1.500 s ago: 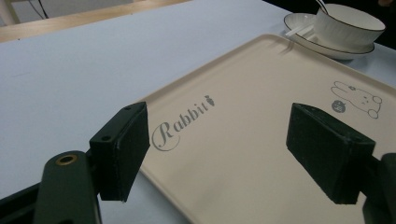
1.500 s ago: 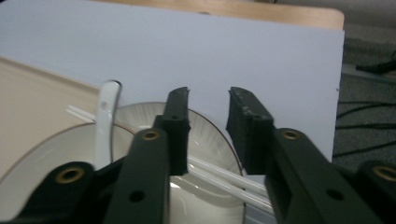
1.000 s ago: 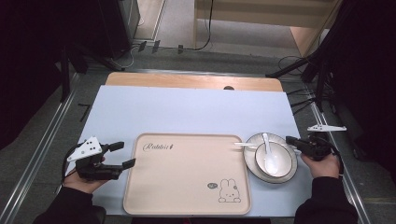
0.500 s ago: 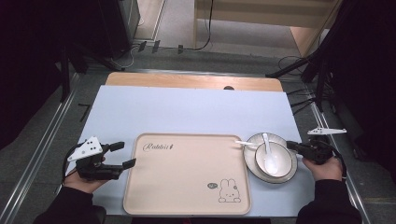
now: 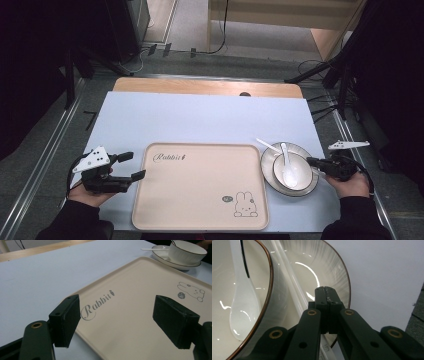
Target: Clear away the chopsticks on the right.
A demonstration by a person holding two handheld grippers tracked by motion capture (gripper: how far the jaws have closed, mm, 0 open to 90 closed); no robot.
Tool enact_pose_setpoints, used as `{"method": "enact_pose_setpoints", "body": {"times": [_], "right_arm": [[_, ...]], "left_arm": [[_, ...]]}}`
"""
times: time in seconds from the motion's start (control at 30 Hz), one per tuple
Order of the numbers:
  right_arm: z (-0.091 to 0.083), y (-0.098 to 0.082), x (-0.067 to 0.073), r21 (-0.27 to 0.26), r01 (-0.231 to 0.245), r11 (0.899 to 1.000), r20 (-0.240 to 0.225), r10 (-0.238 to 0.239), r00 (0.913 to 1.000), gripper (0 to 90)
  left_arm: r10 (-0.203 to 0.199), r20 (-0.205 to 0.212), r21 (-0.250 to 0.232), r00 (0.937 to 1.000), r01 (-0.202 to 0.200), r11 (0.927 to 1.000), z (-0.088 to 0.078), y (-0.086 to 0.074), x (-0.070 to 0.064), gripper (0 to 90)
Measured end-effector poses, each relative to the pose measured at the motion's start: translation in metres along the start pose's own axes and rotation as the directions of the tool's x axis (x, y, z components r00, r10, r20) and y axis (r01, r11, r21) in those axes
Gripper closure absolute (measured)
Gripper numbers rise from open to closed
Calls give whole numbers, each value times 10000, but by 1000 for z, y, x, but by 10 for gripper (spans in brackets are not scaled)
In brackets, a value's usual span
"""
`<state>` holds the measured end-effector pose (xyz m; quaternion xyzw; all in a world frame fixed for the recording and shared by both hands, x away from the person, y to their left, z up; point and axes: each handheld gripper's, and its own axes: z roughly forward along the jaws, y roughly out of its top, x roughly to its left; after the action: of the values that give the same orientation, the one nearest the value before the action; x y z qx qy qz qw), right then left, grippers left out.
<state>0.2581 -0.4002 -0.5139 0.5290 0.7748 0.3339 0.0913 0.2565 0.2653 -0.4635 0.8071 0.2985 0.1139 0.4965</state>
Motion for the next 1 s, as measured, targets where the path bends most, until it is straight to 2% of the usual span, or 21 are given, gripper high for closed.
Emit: {"method": "enact_pose_setpoints", "body": {"times": [0.23,0.37,0.43,0.5,0.57,0.73,0.87,1.0], "right_arm": [[-1,-2,-1,209,-106,9997,-319,112,9994,900],[-4,-2,-1,-80,-70,9999,-323,67,9995,864],[-10,-1,0,-342,-31,9994,-209,24,9998,806],[-15,0,1,-699,169,9974,-56,-173,9998,686],[-18,-1,2,-962,469,9943,93,-462,9989,604],[-18,-4,2,-955,488,9942,318,-459,9984,507],[-17,-5,1,-920,564,9942,166,-551,9983,518],[-14,-5,4,-568,774,9954,-36,-778,9970,597]], "left_arm": [[-15,-1,-9,10000,15,10000,0,0,0,223],[6,12,4,10000,-6,10000,0,0,0,223],[-15,0,-6,10000,15,10000,0,0,0,223],[-1,-3,9,10000,1,10000,0,0,0,223],[15,0,25,10000,-15,10000,0,0,0,223],[38,7,90,10000,-38,10000,0,0,0,224],[30,19,81,10000,-30,10000,0,0,0,224],[27,17,88,10000,-27,10000,0,0,0,224]]}}
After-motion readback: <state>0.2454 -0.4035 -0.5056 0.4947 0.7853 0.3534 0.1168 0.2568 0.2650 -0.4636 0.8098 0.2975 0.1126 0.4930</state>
